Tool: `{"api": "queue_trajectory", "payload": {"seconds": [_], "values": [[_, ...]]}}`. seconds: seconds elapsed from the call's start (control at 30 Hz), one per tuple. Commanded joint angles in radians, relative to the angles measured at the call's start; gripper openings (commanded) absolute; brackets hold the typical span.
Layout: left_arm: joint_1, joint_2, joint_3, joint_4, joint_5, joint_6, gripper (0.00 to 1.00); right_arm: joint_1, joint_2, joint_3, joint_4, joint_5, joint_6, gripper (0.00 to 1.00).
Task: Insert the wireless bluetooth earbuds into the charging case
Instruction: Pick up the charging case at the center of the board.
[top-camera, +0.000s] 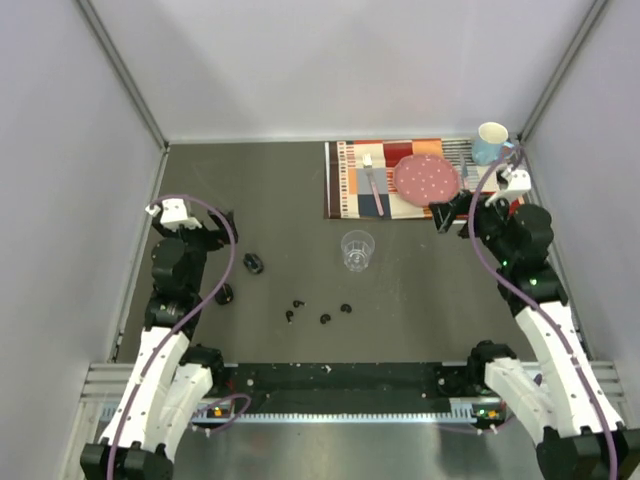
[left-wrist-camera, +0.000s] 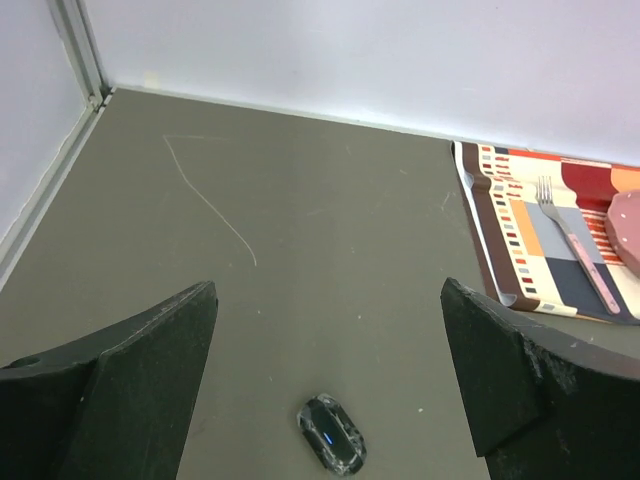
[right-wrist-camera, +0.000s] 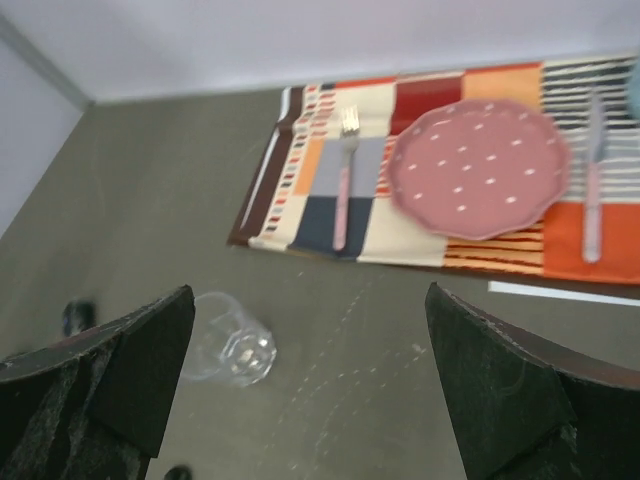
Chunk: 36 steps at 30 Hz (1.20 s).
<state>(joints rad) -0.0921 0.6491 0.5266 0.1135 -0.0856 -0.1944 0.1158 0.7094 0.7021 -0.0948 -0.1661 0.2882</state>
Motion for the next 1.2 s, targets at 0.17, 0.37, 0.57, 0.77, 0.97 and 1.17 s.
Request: {"api": "queue_trajectory", "payload": {"seconds": [0.17,0.37,0.57,0.77,0.97,1.17], "values": [[0.002,-0.100,0.177,-0.365,-0.095,-0.160,0.99,0.002,-0.022,0.084,0.069,-0.289,0.201,0.99],[0.002,-0.161,0.200,-0.443,0.122,0.008,0.99,0.028,0.045,0.080,0.024,-0.369,0.183,0.99],[0.002,-0.200,0.130,-0.466,0.115,0.061,0.99,0.162,0.111,0.184,-0.138,-0.234,0.008,0.99],[0.002,-0.198,0.115,-0.463,0.003,0.079,0.99,0.367,0.226,0.252,-0.236,-0.015,-0.098,0.99],[0.000,-0.236,0.104,-0.486,-0.043,0.059,0.99,0.507,0.367,0.290,-0.235,0.092,-0.119,0.99],[0.002,-0.259,0.092,-0.485,-0.095,0.055,0.99,0.605,0.495,0.355,-0.206,0.138,-0.141,0.99]]}}
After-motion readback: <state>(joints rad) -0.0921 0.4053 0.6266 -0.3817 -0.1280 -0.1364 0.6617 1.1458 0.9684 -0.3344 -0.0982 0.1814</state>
